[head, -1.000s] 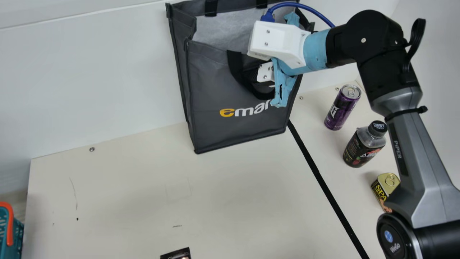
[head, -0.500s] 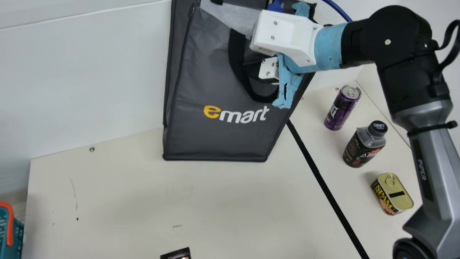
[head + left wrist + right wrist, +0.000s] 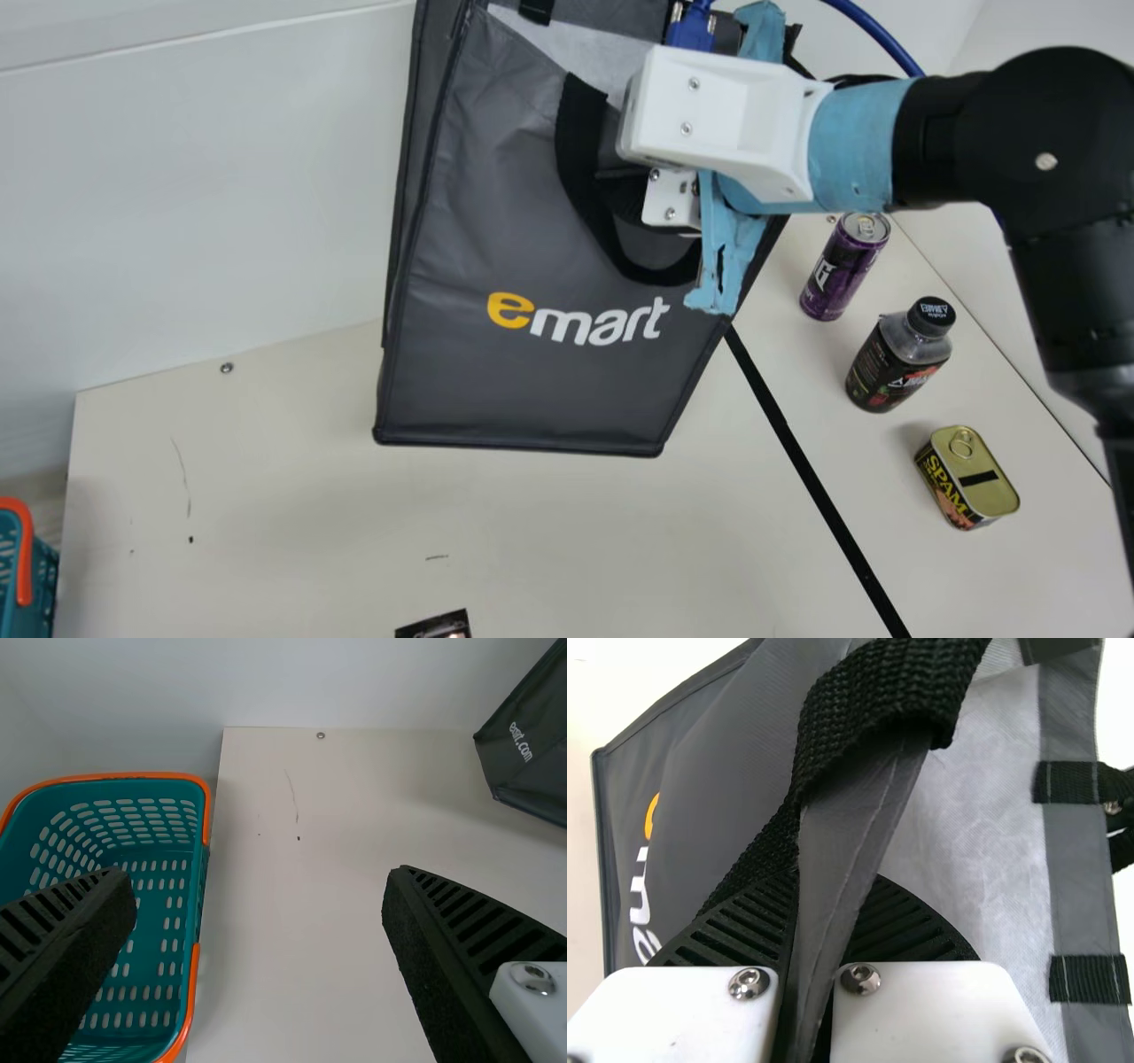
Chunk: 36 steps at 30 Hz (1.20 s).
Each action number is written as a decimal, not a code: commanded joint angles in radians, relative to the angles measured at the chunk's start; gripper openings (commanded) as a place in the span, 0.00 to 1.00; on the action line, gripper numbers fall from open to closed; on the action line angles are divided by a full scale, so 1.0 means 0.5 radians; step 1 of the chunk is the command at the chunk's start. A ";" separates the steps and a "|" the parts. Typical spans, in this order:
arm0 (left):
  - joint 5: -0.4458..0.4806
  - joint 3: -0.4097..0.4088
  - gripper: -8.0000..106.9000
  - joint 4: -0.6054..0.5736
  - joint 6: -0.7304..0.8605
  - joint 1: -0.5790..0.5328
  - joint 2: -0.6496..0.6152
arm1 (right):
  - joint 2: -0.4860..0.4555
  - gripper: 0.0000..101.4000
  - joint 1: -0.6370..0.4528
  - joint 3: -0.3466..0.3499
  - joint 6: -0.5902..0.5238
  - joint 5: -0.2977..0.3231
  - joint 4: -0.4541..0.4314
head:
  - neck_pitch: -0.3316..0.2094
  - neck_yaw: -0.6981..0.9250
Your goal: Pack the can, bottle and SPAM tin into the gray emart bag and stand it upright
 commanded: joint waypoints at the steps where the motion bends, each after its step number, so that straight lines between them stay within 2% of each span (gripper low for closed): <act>1: 0.000 0.000 0.85 0.000 0.000 0.000 0.000 | -0.057 0.00 0.019 0.031 0.002 -0.005 -0.010 | -0.045 -0.002; 16: 0.000 0.000 0.85 0.000 0.000 0.000 0.000 | -0.398 0.00 0.252 0.278 0.075 -0.005 -0.126 | -0.045 -0.002; 36: 0.000 0.000 0.85 0.000 0.000 0.000 0.000 | -0.711 0.00 0.745 0.707 0.300 -0.005 -0.448 | -0.045 -0.002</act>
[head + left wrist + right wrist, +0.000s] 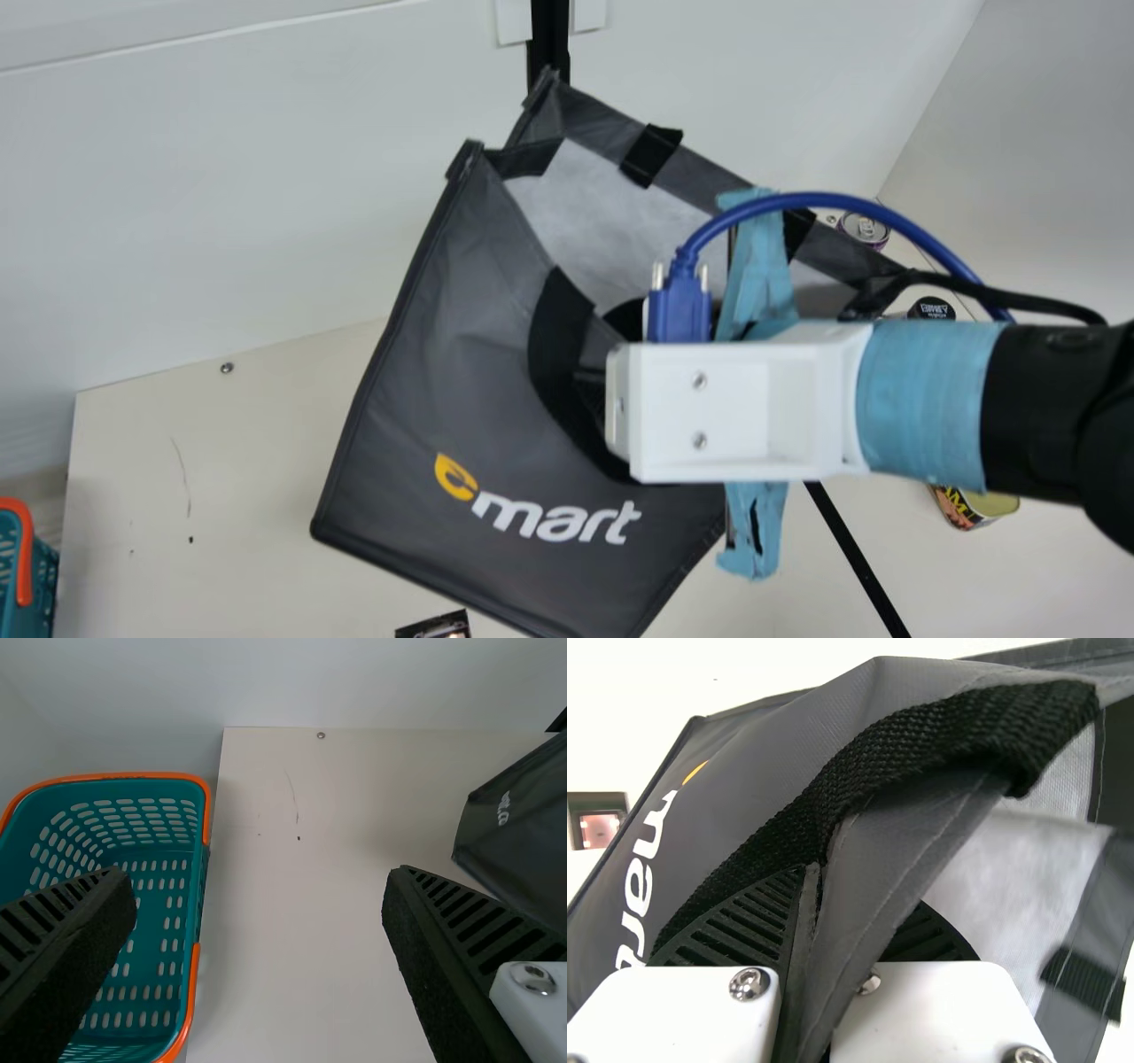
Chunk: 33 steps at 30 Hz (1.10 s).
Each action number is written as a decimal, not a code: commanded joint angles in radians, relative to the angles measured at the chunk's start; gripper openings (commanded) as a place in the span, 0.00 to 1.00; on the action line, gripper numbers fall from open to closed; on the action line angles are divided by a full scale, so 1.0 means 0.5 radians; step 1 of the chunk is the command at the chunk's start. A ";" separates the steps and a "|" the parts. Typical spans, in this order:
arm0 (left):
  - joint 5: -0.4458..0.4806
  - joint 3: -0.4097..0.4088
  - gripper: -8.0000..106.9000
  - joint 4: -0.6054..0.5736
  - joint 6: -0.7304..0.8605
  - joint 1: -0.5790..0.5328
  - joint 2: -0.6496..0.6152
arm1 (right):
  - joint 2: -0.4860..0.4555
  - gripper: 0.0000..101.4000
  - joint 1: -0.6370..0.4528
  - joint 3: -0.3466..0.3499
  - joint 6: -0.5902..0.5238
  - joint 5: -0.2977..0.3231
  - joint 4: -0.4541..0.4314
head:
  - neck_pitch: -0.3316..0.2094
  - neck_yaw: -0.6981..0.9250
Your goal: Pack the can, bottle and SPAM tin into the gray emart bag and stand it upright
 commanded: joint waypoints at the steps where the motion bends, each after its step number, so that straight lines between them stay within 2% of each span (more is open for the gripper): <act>1: 0.000 0.000 0.85 0.000 0.000 0.000 0.000 | -0.016 0.00 0.071 0.042 0.038 0.007 -0.035 | -0.045 -0.002; 12: 0.000 0.000 0.85 0.000 0.000 0.000 0.000 | -0.078 0.00 0.368 0.195 0.253 0.007 -0.188 | -0.045 -0.002; 25: 0.000 0.000 0.85 0.000 0.000 0.000 0.000 | -0.107 0.00 0.624 0.272 0.493 0.007 -0.302 | -0.045 -0.002; 33: 0.000 0.000 0.85 0.000 0.000 0.000 0.000 | -0.167 0.26 0.727 0.309 0.617 0.007 -0.367 | -0.045 -0.002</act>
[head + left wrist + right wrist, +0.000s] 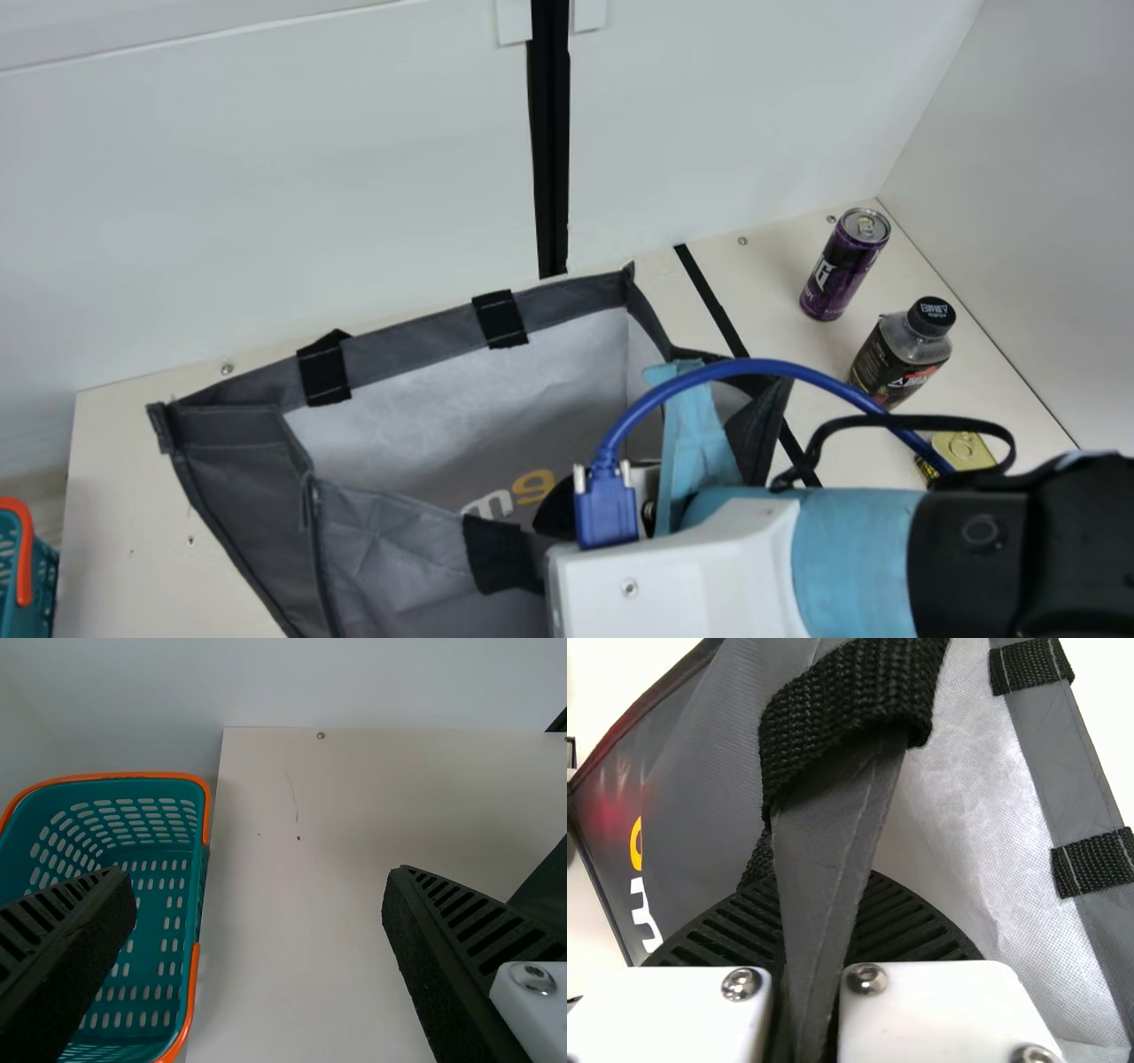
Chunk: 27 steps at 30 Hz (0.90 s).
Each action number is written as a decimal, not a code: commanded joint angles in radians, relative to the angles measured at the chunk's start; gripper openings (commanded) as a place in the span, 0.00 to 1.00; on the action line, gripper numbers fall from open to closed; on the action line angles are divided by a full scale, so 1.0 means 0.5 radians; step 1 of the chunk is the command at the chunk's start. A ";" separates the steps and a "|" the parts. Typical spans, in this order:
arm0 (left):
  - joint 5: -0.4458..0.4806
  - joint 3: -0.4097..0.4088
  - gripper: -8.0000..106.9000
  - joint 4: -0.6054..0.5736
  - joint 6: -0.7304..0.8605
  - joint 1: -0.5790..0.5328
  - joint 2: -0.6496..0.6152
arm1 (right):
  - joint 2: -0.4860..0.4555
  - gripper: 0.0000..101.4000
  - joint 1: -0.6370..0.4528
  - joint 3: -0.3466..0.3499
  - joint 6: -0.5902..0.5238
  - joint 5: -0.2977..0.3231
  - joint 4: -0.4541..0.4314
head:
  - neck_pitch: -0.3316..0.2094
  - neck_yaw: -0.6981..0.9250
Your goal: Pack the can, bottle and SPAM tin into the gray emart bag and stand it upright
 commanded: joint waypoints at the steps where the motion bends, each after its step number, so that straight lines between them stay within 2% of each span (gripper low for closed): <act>1: 0.000 0.000 0.85 0.000 0.000 0.000 0.000 | -0.013 0.30 0.016 0.005 0.026 -0.003 -0.013 | -0.045 -0.005; 20: 0.000 0.000 0.85 0.000 0.000 0.000 0.000 | -0.218 0.92 0.098 0.039 0.175 -0.003 -0.086 | -0.045 -0.005; 27: 0.000 0.000 0.85 0.000 0.000 0.000 0.000 | -0.287 0.94 0.066 0.036 0.212 -0.003 -0.055 | -0.045 -0.005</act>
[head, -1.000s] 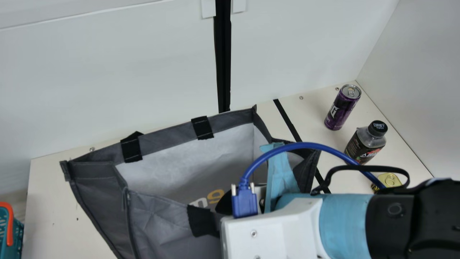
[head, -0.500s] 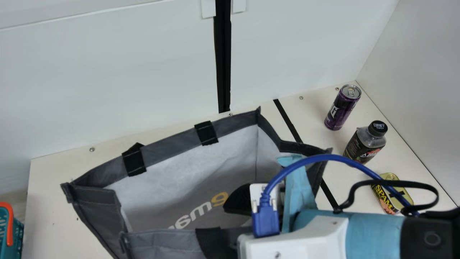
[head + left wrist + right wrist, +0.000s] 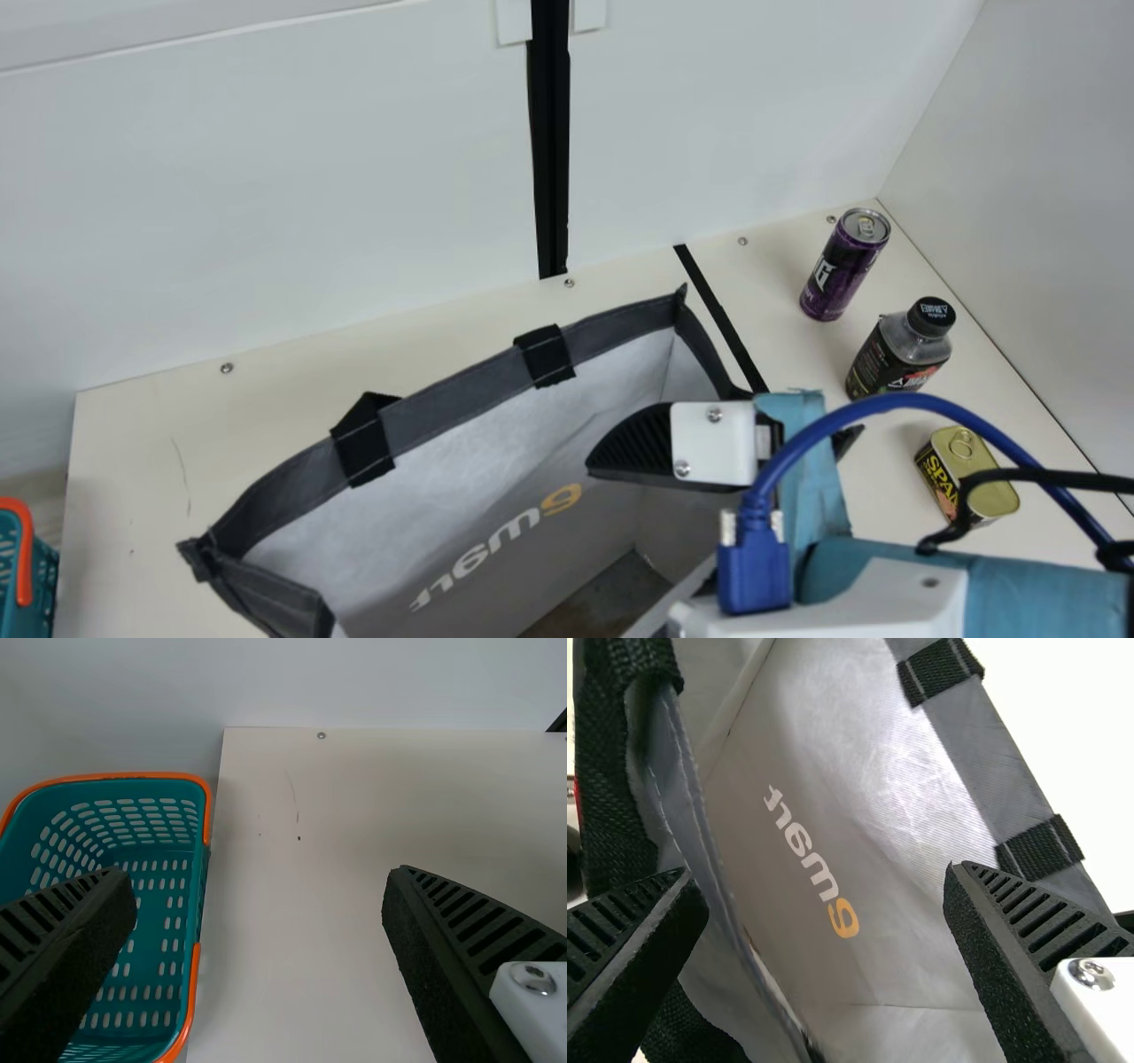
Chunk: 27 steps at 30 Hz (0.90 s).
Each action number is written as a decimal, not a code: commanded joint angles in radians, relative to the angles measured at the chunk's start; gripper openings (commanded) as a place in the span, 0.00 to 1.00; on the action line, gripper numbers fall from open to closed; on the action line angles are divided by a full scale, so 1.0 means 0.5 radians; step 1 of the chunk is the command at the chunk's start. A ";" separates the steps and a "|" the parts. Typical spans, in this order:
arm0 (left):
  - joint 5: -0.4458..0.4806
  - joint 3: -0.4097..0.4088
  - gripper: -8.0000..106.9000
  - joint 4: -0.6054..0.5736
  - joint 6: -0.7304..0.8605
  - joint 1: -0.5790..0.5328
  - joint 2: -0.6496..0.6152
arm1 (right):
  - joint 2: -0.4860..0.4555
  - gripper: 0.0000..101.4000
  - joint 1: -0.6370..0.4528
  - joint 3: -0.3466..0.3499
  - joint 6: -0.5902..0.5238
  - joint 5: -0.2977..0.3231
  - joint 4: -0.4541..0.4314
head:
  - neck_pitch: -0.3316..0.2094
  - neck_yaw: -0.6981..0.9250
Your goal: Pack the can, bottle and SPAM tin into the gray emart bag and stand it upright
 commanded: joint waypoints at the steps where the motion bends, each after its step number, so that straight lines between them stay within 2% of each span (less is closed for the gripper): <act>1: 0.000 0.000 0.85 0.000 0.000 0.000 0.000 | -0.018 0.94 -0.013 -0.004 0.007 -0.003 0.012 | -0.048 -0.002; 10: 0.000 0.000 0.85 0.000 0.000 0.000 0.000 | -0.081 0.94 -0.074 -0.051 0.123 -0.003 0.088 | -0.048 -0.002; 17: 0.000 0.000 0.85 0.000 0.000 0.000 0.000 | -0.106 0.94 -0.074 -0.153 0.315 -0.003 0.125 | -0.048 -0.002; 22: 0.000 0.000 0.85 0.000 0.000 0.000 0.000 | -0.120 0.94 -0.031 -0.247 0.468 -0.003 0.067 | -0.048 -0.002; 27: 0.000 0.000 0.85 0.000 0.000 0.000 0.000 | -0.133 0.94 0.039 -0.333 0.609 -0.003 -0.066 | -0.048 -0.002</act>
